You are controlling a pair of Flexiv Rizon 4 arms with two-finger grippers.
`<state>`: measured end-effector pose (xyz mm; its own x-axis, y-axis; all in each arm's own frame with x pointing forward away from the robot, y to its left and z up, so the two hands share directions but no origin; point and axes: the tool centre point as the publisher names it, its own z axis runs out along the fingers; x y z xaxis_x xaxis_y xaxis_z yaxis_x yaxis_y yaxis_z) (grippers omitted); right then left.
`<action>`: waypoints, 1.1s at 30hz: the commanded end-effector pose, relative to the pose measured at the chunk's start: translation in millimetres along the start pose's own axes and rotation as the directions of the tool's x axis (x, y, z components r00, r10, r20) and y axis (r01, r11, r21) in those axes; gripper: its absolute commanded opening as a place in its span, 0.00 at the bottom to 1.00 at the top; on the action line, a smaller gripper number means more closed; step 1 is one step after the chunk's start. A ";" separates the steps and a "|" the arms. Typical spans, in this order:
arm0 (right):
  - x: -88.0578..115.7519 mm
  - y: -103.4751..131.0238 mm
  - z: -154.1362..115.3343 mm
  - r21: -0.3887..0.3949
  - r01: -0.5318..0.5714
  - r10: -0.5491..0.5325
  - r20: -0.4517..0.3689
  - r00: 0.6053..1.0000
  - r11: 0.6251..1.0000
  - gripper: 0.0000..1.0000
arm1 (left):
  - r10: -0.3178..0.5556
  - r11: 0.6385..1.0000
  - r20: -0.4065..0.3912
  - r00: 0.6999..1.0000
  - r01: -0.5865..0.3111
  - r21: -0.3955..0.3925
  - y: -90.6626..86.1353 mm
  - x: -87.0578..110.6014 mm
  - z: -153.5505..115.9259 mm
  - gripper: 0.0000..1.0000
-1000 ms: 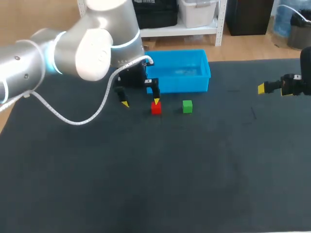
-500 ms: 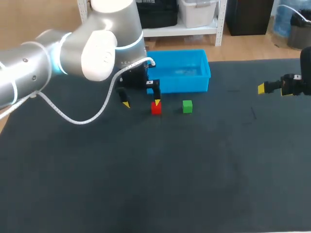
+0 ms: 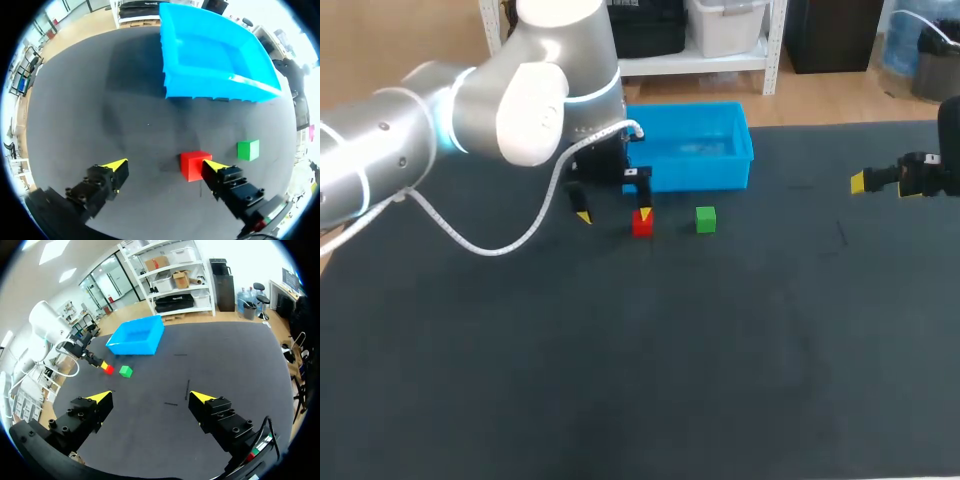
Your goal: Use the left arm to pick the red cube and place it into the blue plastic box first, then use the right arm to grasp the green cube and put it into the same blue plastic box after the first action is fully finished.
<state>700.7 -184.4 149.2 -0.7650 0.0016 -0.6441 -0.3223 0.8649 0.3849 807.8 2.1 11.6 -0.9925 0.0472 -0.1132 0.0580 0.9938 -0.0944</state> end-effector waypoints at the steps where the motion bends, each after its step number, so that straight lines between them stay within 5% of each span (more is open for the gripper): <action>1: -0.2 -0.4 -0.2 -0.001 0.001 -0.001 -0.001 1.000 1.000 1.00 | 0.003 1.000 -0.004 1.000 -0.003 0.001 -2.5 -4.2 1.9 1.00; 33: -0.2 -0.4 -0.2 -0.001 0.001 -0.001 -0.001 1.000 1.000 1.00 | 0.024 1.000 0.010 1.000 -0.024 0.000 -18.5 -10.4 0.4 1.00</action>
<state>700.7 -184.4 149.2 -0.7650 0.0016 -0.6440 -0.3223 0.8649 0.3849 811.5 -12.2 15.0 -0.9889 0.0667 -0.1329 0.0800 0.9920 -0.0976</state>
